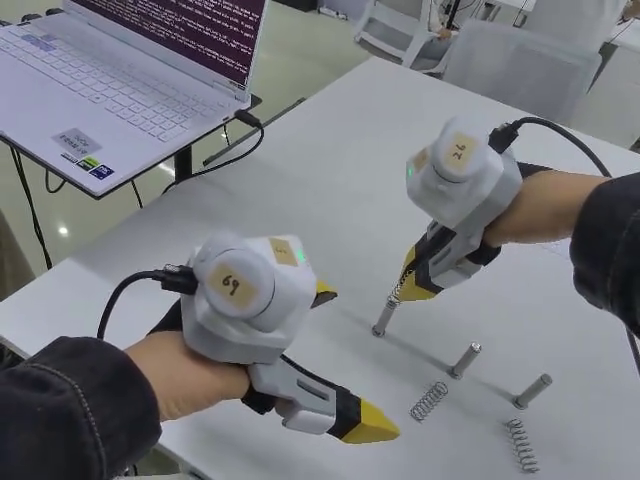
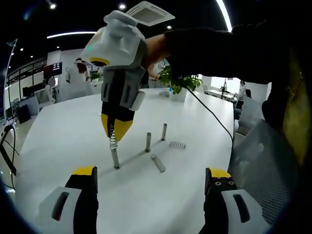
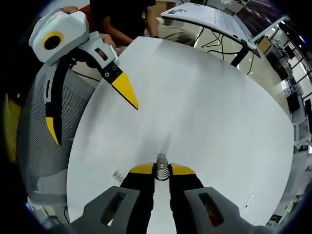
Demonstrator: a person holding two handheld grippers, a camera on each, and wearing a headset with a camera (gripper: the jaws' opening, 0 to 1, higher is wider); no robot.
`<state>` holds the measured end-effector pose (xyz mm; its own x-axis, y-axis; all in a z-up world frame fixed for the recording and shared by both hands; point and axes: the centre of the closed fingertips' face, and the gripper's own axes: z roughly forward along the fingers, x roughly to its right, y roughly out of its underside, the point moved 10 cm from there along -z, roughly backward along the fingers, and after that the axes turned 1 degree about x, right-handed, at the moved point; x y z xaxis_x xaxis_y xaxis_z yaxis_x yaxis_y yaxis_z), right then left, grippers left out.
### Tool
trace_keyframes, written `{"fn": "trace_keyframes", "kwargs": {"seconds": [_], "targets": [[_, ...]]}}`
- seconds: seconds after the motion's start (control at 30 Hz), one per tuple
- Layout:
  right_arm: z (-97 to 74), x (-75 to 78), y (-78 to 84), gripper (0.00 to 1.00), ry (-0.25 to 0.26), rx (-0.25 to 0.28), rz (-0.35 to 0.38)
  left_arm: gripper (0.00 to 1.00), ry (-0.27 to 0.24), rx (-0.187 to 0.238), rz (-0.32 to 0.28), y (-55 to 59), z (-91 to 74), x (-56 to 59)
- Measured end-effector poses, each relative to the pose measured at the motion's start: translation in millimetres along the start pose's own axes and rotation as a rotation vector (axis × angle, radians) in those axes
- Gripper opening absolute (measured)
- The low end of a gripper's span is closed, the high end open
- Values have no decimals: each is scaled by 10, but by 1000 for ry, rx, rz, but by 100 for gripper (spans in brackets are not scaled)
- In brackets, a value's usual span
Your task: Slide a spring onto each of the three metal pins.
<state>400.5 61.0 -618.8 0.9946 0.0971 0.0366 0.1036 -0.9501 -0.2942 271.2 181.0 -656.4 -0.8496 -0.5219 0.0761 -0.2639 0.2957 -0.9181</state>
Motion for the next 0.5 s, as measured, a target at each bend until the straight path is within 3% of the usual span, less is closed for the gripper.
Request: {"fn": "trace_keyframes", "kwargs": {"seconds": [0.5], "targets": [[45,25,-11,8,-17,-19,1,87,2,-1,-1,10,-1,-9]]}}
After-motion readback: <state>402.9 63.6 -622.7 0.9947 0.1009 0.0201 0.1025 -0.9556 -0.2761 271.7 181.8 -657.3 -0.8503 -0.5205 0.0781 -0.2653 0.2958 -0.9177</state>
